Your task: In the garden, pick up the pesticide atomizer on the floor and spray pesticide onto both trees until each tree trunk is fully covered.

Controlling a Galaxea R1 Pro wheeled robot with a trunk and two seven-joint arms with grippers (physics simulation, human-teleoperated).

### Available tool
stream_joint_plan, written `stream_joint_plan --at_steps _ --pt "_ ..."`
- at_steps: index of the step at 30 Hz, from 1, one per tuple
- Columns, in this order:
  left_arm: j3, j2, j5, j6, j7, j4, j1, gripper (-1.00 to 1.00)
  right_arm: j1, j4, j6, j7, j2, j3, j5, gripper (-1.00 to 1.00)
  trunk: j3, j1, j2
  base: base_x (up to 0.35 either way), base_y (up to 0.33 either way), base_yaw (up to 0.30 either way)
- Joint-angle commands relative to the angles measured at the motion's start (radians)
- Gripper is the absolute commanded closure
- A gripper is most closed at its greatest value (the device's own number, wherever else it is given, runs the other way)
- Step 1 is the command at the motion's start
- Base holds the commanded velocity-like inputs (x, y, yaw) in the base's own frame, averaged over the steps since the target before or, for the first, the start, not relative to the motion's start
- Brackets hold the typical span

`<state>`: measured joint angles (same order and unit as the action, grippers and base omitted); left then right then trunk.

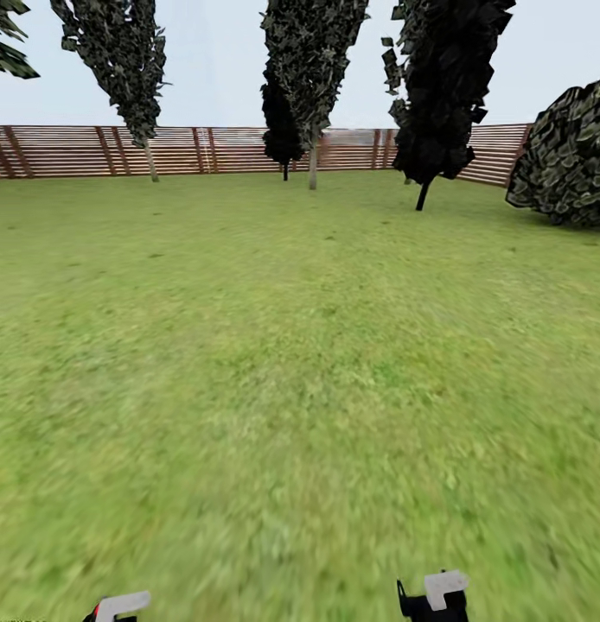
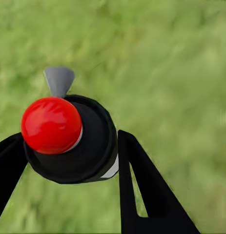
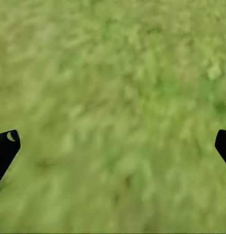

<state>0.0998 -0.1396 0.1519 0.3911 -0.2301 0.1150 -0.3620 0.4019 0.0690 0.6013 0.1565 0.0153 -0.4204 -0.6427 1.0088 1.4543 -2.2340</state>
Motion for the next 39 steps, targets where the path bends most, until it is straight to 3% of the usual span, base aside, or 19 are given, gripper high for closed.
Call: stream_joint_plan --at_steps 1,39 --pt "0.0 0.0 0.0 0.0 0.0 0.0 0.0 1.0 0.0 0.0 0.0 0.0 0.0 0.0 0.0 -1.0 0.0 0.0 0.0 0.247 0.188 0.286" --pt "0.0 0.0 0.0 0.0 0.0 0.0 0.0 1.0 0.0 0.0 0.0 0.0 0.0 0.0 0.0 -1.0 0.0 0.0 0.0 0.263 0.188 0.286"
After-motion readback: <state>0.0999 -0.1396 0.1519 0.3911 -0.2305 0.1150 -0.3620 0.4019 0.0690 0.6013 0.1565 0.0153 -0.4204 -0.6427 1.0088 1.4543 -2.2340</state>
